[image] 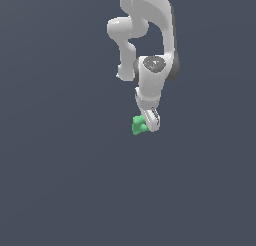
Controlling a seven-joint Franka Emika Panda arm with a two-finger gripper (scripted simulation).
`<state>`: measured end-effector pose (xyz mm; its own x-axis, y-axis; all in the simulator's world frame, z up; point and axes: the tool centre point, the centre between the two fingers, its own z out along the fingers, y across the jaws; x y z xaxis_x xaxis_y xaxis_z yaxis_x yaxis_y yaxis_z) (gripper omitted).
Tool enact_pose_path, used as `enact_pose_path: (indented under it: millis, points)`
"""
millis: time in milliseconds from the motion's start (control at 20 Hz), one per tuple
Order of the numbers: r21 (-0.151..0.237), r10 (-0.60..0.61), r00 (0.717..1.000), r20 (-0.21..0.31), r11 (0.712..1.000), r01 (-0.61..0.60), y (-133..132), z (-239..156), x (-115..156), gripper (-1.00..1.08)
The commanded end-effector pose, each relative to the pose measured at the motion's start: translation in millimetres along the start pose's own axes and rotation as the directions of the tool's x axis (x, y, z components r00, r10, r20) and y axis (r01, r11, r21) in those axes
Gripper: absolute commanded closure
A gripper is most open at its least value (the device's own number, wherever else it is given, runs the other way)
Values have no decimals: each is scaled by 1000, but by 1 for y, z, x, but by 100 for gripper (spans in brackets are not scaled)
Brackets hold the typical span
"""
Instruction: Pick up the object and move it to a goal position.
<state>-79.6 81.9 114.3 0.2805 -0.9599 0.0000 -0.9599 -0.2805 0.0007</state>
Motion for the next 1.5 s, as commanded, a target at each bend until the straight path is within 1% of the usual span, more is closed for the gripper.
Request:
enact_pose_path:
  millis: [0, 400, 1450]
  points:
    - [1, 0, 1000, 0, 1000, 0, 2, -12, 3, 108]
    - [1, 1, 1000, 0, 1000, -1, 13, -74, 19, 108]
    - [1, 2, 1000, 0, 1000, -2, 47, -290, 72, 108]
